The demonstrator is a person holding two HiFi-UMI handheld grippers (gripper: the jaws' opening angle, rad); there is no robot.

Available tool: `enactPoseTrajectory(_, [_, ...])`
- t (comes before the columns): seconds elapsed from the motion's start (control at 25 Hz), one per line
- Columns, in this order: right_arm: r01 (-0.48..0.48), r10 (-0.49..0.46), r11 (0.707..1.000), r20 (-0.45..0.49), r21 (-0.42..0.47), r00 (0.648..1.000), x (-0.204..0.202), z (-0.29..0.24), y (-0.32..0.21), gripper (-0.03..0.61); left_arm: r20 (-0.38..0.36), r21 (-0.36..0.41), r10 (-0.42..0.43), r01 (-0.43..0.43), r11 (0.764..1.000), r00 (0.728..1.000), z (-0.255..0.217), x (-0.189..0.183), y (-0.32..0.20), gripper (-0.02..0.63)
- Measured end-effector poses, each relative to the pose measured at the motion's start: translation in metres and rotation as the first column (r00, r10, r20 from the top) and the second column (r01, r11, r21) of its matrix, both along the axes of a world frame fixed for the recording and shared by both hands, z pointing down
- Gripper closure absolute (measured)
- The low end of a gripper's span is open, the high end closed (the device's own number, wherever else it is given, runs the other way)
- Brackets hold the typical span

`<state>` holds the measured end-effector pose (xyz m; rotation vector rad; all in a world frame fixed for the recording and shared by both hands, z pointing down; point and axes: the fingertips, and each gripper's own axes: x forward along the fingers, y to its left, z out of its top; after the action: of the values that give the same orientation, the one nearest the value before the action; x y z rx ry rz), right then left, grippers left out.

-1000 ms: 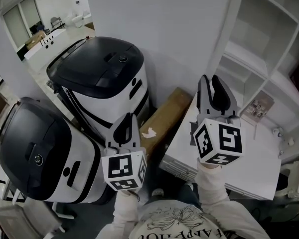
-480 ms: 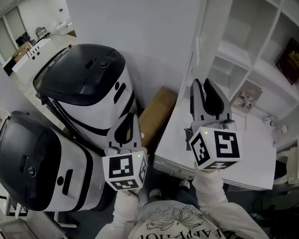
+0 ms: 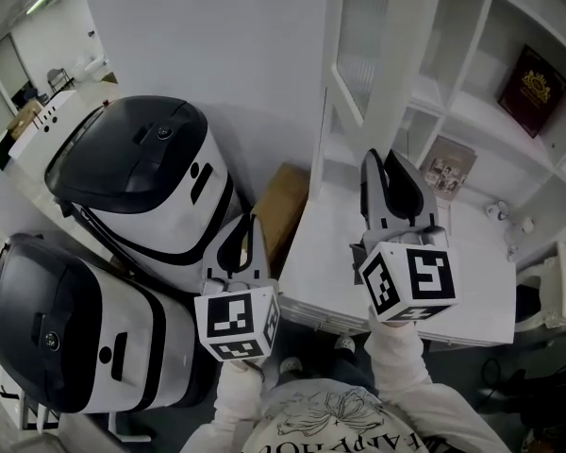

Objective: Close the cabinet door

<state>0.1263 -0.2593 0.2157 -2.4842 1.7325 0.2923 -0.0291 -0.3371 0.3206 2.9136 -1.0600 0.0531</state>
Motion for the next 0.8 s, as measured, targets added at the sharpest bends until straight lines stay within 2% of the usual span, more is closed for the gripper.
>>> enactPoseTrajectory(0.8, [0.012, -0.013, 0.999, 0.022, 0.034, 1.000, 0.115, 0.003, 0.039, 0.508, 0.003, 0.017, 0.081, -0.081, 0.997, 0.997, -0.006, 0.121, 0.031, 0.589])
